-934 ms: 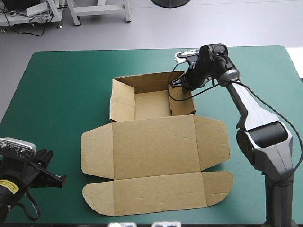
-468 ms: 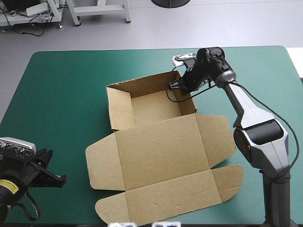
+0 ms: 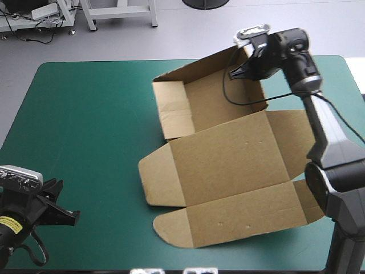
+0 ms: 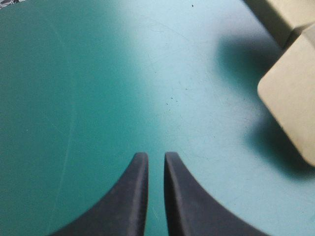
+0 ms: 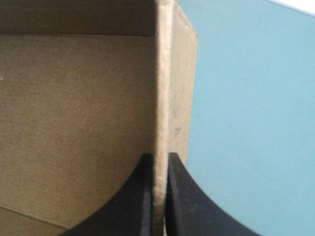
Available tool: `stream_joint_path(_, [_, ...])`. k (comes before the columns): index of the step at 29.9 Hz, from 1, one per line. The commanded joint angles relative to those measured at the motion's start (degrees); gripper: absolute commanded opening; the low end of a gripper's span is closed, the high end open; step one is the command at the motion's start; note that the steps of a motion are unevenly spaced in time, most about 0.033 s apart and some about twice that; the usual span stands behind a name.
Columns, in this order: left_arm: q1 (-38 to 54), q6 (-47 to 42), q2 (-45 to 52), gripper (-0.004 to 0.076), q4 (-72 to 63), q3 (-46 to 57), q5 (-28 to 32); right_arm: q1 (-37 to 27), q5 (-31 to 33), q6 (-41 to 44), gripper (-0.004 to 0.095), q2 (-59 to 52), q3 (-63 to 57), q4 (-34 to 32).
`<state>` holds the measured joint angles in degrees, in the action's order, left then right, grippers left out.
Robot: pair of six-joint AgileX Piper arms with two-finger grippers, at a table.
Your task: Fold the box
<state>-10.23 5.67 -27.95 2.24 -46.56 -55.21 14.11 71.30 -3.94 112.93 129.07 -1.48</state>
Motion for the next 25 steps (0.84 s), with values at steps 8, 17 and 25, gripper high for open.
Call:
stream_joint_path(8, [-0.17, -0.61, -0.4, 0.005, -0.15, -1.22, 4.45, -24.77, 0.4, 0.11, -0.0021, -12.78, -0.5, 2.09])
stream_joint_path(17, [-0.17, -0.47, -0.4, 0.0024, -0.05, -1.22, 4.45, -36.02, -2.07, -1.51, -0.0021, -13.02, -19.58, 3.49])
stream_joint_path(25, [-0.17, -0.11, -0.5, 0.0024, -0.15, -1.22, 4.45, -36.1, -13.6, -1.96, -0.0021, -13.02, -37.0, 2.82])
